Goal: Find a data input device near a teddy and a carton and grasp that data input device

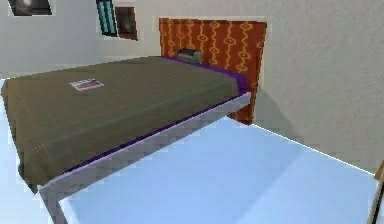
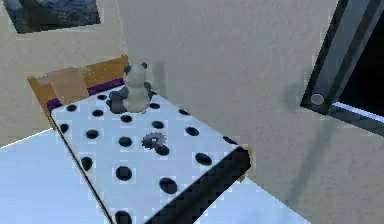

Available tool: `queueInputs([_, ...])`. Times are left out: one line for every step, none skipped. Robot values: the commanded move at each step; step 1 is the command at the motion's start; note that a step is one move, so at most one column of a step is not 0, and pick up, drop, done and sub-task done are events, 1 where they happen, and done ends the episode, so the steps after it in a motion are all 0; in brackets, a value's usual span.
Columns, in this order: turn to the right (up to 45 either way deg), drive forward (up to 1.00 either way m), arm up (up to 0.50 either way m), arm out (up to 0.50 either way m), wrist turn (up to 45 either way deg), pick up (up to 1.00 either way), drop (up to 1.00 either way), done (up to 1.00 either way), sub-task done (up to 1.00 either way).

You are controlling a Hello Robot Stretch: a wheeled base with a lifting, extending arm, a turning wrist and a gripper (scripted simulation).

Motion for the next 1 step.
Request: queueInputs([-24.0, 0.00, 0.00, 0.00, 0.0, 0.00, 0.00, 0.00, 0.00])
